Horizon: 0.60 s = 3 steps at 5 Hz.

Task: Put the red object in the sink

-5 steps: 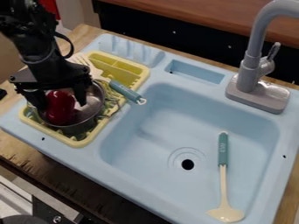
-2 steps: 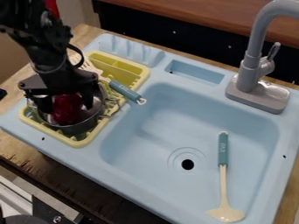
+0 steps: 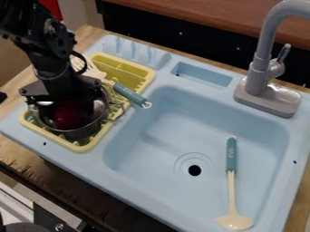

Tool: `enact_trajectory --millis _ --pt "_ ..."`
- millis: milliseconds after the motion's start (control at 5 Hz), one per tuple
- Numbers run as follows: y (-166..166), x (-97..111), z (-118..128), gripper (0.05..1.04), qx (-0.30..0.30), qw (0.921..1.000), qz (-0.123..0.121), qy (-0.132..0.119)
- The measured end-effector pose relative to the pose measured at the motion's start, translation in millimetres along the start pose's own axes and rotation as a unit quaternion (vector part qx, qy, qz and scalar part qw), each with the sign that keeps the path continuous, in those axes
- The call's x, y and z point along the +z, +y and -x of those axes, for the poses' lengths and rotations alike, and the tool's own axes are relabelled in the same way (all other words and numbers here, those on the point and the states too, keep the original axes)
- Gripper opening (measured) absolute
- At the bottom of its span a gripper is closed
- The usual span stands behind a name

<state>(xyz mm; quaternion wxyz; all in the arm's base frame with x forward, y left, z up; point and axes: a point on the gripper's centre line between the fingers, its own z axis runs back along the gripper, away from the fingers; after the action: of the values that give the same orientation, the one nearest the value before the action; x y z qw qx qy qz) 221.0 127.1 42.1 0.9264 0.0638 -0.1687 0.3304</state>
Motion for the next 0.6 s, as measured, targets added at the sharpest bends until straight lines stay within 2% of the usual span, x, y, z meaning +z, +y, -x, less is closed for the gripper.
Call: enact_trajectory --millis 200,400,600 --pt "-3 1 -1 0.806 -0.003 0.9999 -0.006 0.015" --pt "-6 4 -5 0.806 -0.001 0.9998 -0.01 0.019" --pt "-10 14 -9 0.806 0.015 0.9995 -0.001 0.029"
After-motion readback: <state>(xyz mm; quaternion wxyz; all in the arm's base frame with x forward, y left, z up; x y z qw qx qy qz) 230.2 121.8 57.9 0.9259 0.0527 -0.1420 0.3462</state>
